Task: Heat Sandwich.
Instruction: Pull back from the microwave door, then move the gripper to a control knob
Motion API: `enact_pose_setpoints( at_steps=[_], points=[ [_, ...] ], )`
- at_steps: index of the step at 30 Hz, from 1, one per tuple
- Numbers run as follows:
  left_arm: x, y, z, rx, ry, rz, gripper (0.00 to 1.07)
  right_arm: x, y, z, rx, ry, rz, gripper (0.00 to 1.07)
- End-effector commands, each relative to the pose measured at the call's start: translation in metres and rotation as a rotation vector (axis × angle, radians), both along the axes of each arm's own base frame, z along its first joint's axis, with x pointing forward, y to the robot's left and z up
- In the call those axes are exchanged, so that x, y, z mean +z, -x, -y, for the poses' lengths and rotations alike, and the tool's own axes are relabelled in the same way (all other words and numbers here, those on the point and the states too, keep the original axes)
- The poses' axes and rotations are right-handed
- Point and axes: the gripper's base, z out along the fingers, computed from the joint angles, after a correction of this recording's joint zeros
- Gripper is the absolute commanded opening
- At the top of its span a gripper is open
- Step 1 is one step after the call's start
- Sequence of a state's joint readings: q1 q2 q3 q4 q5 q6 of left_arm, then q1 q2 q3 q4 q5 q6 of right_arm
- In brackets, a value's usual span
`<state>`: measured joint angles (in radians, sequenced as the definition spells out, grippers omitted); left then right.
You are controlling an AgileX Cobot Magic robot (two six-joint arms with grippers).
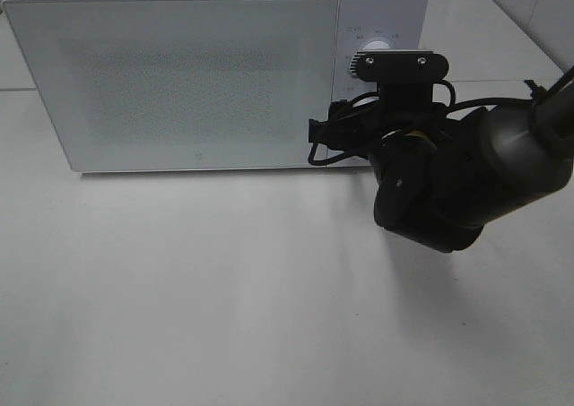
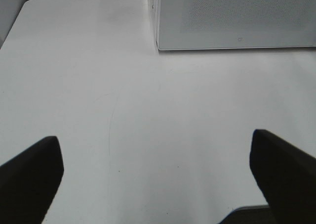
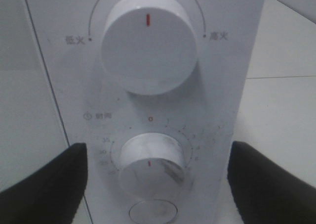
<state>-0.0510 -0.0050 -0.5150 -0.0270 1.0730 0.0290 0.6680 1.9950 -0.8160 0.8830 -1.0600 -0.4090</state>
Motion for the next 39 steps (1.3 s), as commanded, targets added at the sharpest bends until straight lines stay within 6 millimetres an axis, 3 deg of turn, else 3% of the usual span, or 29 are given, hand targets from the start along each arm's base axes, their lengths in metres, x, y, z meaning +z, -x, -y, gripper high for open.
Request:
enact_pose_setpoints(
  at_steps=[1, 16, 39],
  points=[
    [0.0, 0.003, 0.0, 0.004, 0.015, 0.025, 0.97, 0.002, -0.006, 0.0, 0.02, 0.011, 0.014, 0.76],
    [0.0, 0.002, 0.0, 0.004, 0.014, 0.019, 0.97, -0.014, -0.019, -0.001, 0.014, -0.004, -0.005, 0.76],
    [0.0, 0.002, 0.0, 0.004, 0.014, 0.019, 0.97, 0.001, -0.019, -0.004, 0.013, -0.007, 0.06, 0.76]
  ],
)
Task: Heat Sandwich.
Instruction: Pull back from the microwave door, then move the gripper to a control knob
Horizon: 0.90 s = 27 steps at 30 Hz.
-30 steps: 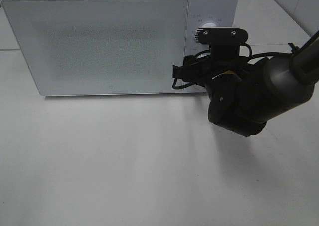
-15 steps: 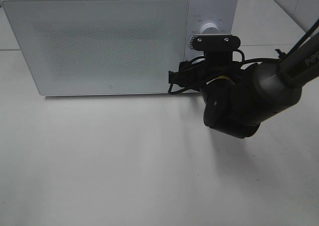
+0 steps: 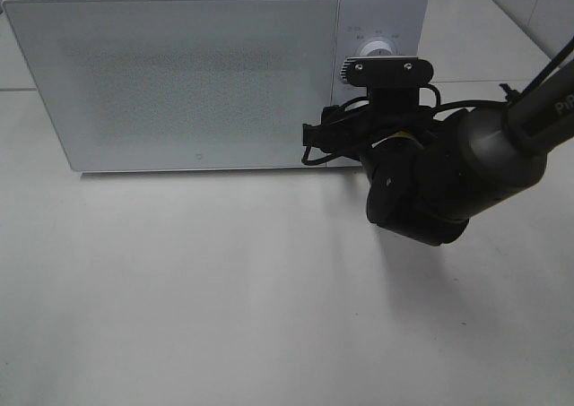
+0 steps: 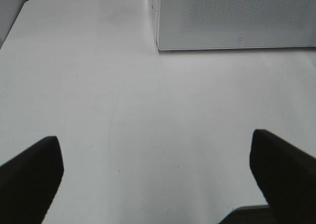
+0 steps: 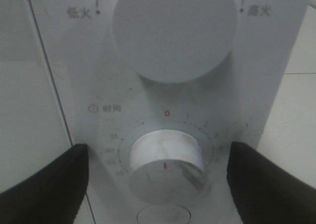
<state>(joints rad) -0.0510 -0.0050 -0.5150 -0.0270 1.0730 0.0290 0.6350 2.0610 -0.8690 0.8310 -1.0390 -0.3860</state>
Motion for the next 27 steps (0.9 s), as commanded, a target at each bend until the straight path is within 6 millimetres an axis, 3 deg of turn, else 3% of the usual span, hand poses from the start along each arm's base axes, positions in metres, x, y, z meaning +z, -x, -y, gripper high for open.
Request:
enact_pose_setpoints(
  at_steps=[1, 12, 22, 26, 27],
  points=[
    [0.0, 0.002, 0.0, 0.004, 0.014, 0.019, 0.97, 0.014, -0.001, -0.004, 0.002, -0.007, 0.072, 0.76],
    [0.0, 0.002, 0.0, 0.004, 0.014, 0.019, 0.97, 0.008, 0.006, -0.002, -0.001, 0.008, 0.058, 0.7],
    [0.0, 0.002, 0.0, 0.004, 0.014, 0.019, 0.97, 0.003, 0.007, -0.004, 0.018, -0.011, 0.007, 0.48],
    [0.0, 0.002, 0.0, 0.004, 0.014, 0.019, 0.97, 0.006, 0.006, -0.003, 0.008, -0.008, 0.035, 0.25],
    [0.0, 0.002, 0.0, 0.004, 0.014, 0.019, 0.97, 0.006, 0.006, -0.003, 0.008, -0.008, 0.035, 0.25]
  ],
)
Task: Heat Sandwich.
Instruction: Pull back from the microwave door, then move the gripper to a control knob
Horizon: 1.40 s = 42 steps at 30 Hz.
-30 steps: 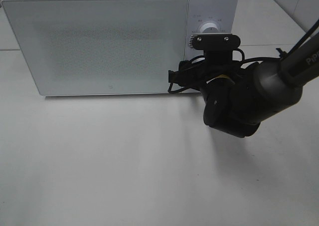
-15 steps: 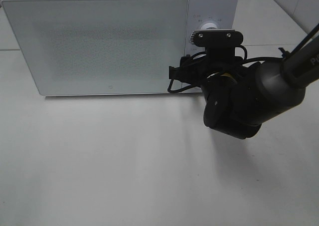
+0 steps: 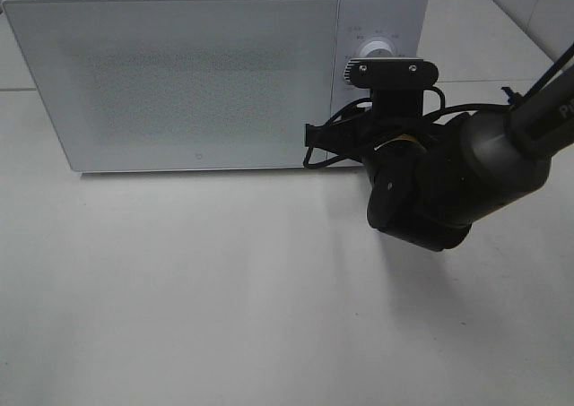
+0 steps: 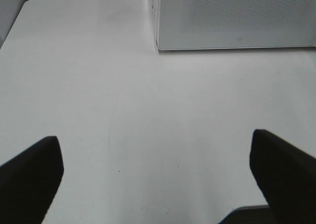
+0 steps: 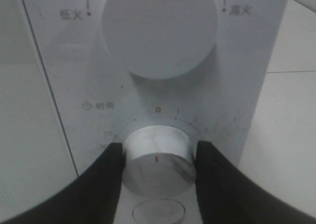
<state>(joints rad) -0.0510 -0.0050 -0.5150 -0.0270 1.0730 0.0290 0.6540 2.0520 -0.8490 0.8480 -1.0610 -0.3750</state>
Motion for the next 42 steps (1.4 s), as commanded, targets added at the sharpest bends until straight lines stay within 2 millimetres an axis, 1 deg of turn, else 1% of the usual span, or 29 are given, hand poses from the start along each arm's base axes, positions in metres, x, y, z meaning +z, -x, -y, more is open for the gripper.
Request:
enact_pose_setpoints(
  at_steps=[1, 3, 4, 5, 14, 22, 27, 31, 32, 34, 35, 37, 39, 40, 42],
  points=[
    [0.0, 0.002, 0.0, 0.004, 0.014, 0.019, 0.97, 0.006, -0.001, -0.002, 0.013, 0.0, 0.031, 0.21],
    [0.0, 0.002, 0.0, 0.004, 0.014, 0.019, 0.97, 0.006, -0.001, -0.002, 0.016, 0.001, 0.032, 0.15],
    [0.0, 0.002, 0.0, 0.004, 0.014, 0.019, 0.97, 0.006, -0.001, -0.002, 0.016, 0.001, 0.032, 0.15],
    [0.0, 0.002, 0.0, 0.004, 0.014, 0.019, 0.97, 0.006, -0.001, -0.002, 0.017, 0.001, 0.032, 0.12],
    [0.0, 0.002, 0.0, 0.004, 0.014, 0.019, 0.97, 0.006, -0.001, -0.002, 0.016, 0.002, 0.039, 0.1],
    [0.0, 0.002, 0.0, 0.004, 0.014, 0.019, 0.97, 0.009, -0.002, -0.001, -0.006, -0.044, 0.069, 0.05],
    [0.0, 0.002, 0.0, 0.004, 0.014, 0.019, 0.97, 0.01, -0.002, -0.001, -0.03, -0.128, 0.084, 0.04],
    [0.0, 0.002, 0.0, 0.004, 0.014, 0.019, 0.97, 0.011, -0.002, -0.002, -0.037, -0.241, 0.104, 0.04],
    [0.0, 0.002, 0.0, 0.004, 0.014, 0.019, 0.97, 0.011, -0.002, -0.002, -0.037, -0.241, 0.104, 0.04],
    [0.0, 0.002, 0.0, 0.004, 0.014, 0.019, 0.97, 0.012, -0.002, -0.003, -0.039, -0.292, 0.112, 0.04],
    [0.0, 0.002, 0.0, 0.004, 0.014, 0.019, 0.97, 0.013, -0.003, -0.004, -0.043, -0.359, 0.123, 0.04],
    [0.0, 0.002, 0.0, 0.004, 0.014, 0.019, 0.97, 0.014, -0.003, -0.005, -0.046, -0.431, 0.137, 0.04],
    [0.0, 0.002, 0.0, 0.004, 0.014, 0.019, 0.97, 0.015, -0.003, -0.005, -0.045, -0.458, 0.139, 0.04],
    [0.0, 0.002, 0.0, 0.004, 0.014, 0.019, 0.97, 0.016, -0.003, -0.006, -0.053, -0.526, 0.154, 0.04],
    [0.0, 0.002, 0.0, 0.004, 0.014, 0.019, 0.97, 0.017, -0.003, -0.006, -0.054, -0.55, 0.157, 0.04]
  ],
)
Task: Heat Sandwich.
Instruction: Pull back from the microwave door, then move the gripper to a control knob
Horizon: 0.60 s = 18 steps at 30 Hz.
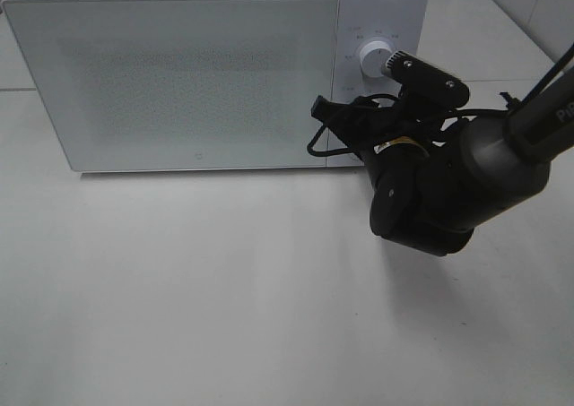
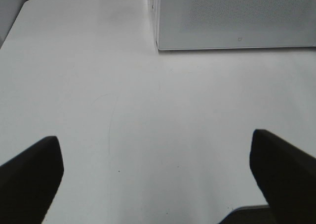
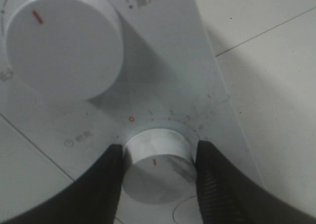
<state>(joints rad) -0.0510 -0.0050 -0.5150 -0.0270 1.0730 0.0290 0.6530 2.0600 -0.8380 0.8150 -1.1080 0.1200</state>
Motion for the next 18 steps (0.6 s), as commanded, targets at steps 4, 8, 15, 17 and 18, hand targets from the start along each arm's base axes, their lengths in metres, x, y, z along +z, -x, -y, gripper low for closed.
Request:
enact_pose_setpoints(
  at_steps=[4, 8, 15, 17, 18],
  points=[
    [-0.0001, 0.0024, 0.0005, 0.004, 0.014, 0.019, 0.97, 0.0181, -0.0039, -0.0077, 0.014, -0.271, 0.129, 0.04],
    [-0.0001, 0.0024, 0.0005, 0.004, 0.014, 0.019, 0.97, 0.0199, -0.0041, -0.0091, 0.01, -0.396, 0.145, 0.04],
    [-0.0001, 0.0024, 0.0005, 0.004, 0.014, 0.019, 0.97, 0.022, -0.0042, -0.0107, 0.009, -0.553, 0.17, 0.04],
    [-0.0001, 0.0024, 0.0005, 0.004, 0.014, 0.019, 0.97, 0.0222, -0.0043, -0.0106, 0.0, -0.607, 0.171, 0.04],
    [-0.0001, 0.0024, 0.0005, 0.004, 0.014, 0.019, 0.97, 0.0223, -0.0043, -0.0106, -0.004, -0.631, 0.171, 0.05]
  ],
)
